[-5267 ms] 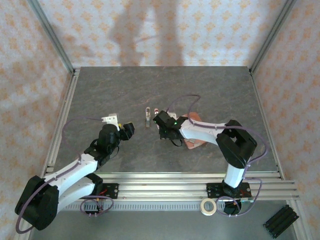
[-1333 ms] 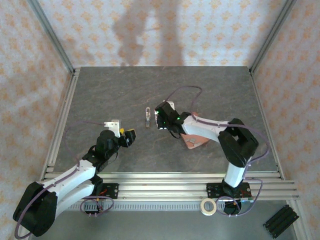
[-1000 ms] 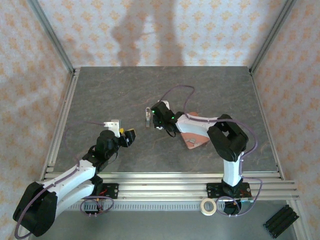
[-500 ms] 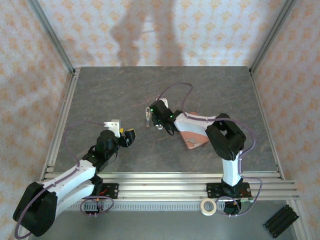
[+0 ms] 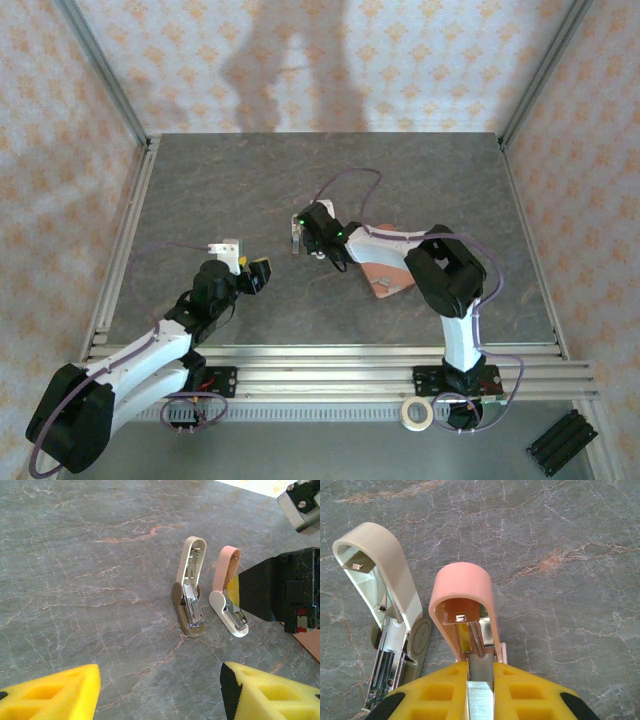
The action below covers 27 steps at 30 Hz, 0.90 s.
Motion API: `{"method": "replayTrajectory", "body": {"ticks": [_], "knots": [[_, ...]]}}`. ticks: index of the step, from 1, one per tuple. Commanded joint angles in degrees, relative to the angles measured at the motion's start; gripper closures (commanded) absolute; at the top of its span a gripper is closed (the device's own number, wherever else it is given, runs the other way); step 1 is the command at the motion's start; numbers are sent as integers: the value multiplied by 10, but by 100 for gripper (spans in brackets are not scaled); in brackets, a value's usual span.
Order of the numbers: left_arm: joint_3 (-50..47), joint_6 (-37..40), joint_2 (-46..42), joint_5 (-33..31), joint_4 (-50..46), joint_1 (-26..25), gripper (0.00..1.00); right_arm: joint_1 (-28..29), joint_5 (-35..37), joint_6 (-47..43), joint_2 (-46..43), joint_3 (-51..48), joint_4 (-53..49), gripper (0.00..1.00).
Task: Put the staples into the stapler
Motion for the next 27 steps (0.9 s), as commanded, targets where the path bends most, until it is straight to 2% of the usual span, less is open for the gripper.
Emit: {"method": "replayTrajectory", "body": {"ticks": [1, 6, 16, 27], "knots": [[1, 10, -6, -12, 14, 4, 34, 5, 25, -7, -2, 6, -13, 84], [1, 10, -5, -11, 16, 4, 34, 9, 28, -20, -16, 1, -8, 84], [1, 7, -6, -9, 16, 5, 34, 23, 38, -53, -54, -45, 68, 84], [3, 6, -9, -8, 12, 4, 34, 22, 57, -56, -47, -50, 72, 84]]}}
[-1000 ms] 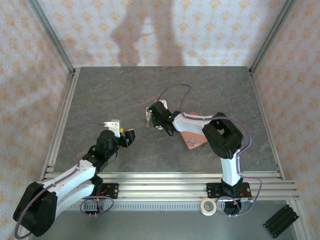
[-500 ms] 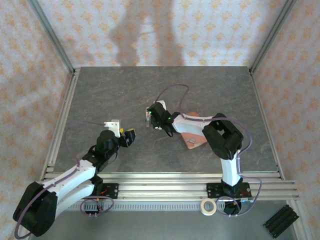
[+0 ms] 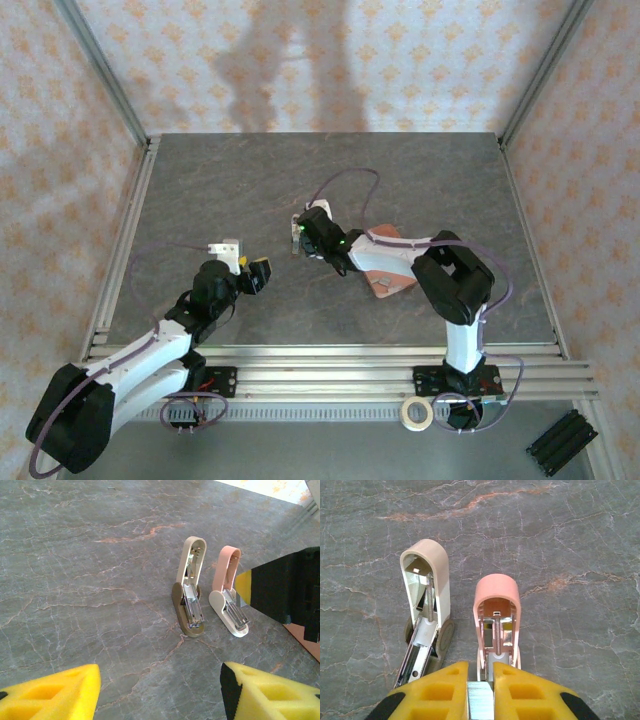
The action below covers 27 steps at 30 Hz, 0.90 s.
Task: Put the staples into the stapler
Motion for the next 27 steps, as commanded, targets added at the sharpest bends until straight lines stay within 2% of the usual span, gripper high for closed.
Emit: {"method": "replayTrajectory", "body": {"ticks": [1, 27], "knots": [[3, 6, -9, -8, 11, 4, 35, 0, 28, -8, -6, -5, 8, 84], [4, 3, -16, -10, 2, 5, 35, -1, 39, -10, 21, 4, -17, 84]]}}
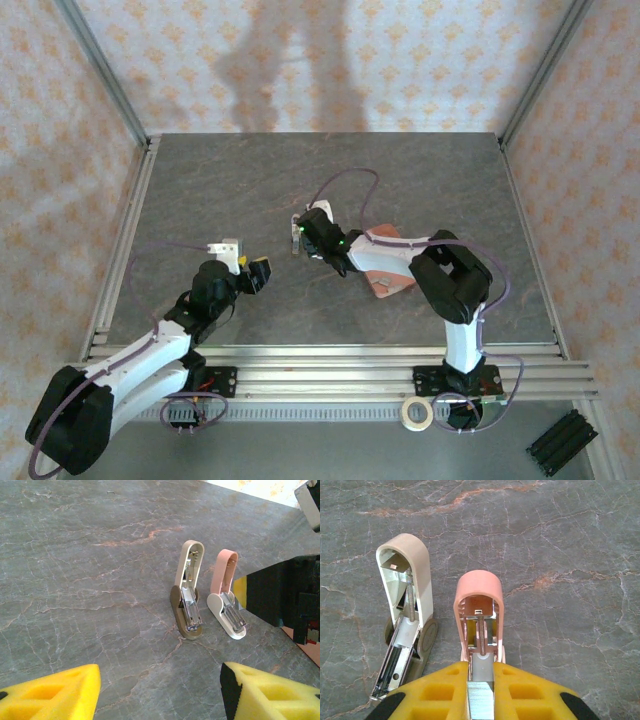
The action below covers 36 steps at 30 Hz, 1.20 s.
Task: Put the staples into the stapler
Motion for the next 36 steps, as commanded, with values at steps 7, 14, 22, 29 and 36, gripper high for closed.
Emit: {"method": "replayTrajectory", "body": {"ticks": [7, 14, 22, 29, 36], "knots": [[4, 3, -9, -9, 3, 4, 35, -1, 13, -4, 18, 3, -13, 84], [4, 3, -9, -9, 3, 5, 35, -1, 10, -4, 19, 3, -16, 84], [4, 3, -9, -9, 3, 4, 34, -1, 1, -1, 19, 0, -18, 84], [4, 3, -8, -10, 4, 4, 34, -1, -8, 2, 13, -5, -17, 84], [3, 2, -8, -10, 5, 4, 35, 0, -9, 4, 9, -7, -23, 84]]}}
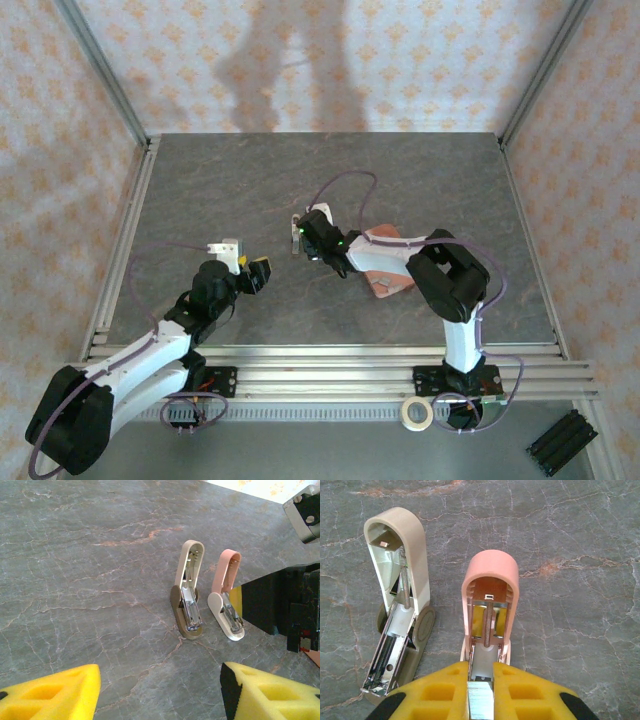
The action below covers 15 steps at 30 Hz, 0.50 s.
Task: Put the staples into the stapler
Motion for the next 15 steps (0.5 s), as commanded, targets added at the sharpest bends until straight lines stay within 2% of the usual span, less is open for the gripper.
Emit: {"method": "replayTrajectory", "body": {"ticks": [1, 15], "knots": [[2, 1, -7, -9, 5, 4, 34, 1, 3, 4, -4, -7, -16, 84], [3, 0, -5, -8, 8, 4, 34, 2, 10, 7, -37, -3, -12, 84]]}}
